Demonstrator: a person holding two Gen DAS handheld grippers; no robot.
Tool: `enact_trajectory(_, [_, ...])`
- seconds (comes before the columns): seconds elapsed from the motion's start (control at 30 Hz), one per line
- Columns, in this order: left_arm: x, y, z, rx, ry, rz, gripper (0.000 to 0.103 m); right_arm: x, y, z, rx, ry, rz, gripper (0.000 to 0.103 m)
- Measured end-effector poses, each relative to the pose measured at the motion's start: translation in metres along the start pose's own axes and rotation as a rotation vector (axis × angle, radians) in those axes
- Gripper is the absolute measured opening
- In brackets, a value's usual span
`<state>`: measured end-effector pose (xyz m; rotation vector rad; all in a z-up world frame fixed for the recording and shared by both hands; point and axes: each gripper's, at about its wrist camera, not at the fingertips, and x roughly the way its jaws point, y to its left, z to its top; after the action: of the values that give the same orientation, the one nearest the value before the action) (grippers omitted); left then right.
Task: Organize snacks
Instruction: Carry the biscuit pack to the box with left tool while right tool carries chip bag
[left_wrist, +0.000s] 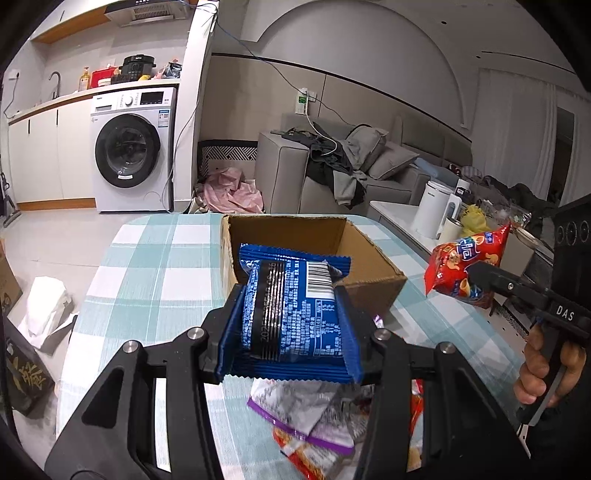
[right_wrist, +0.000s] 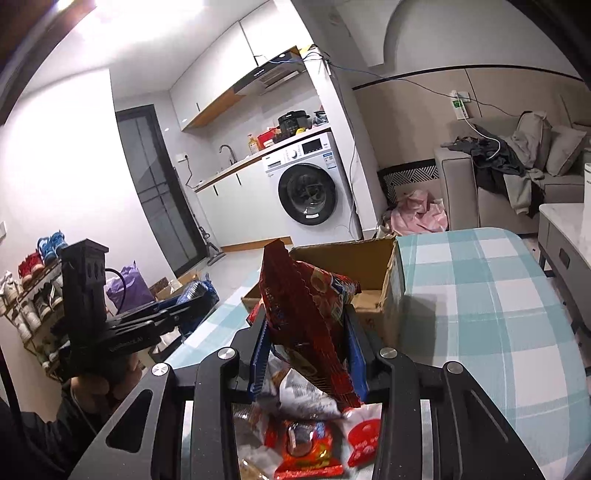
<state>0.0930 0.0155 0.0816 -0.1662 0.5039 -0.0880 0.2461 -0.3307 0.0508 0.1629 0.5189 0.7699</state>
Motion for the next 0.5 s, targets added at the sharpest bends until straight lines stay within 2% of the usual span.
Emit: enact_trajectory(0.5, [0.059, 0.015, 0.028, -0.013, 0.044, 0.002, 0.044, 0.044, -0.020, 0.027, 0.029, 0.033, -0.009, 0.037])
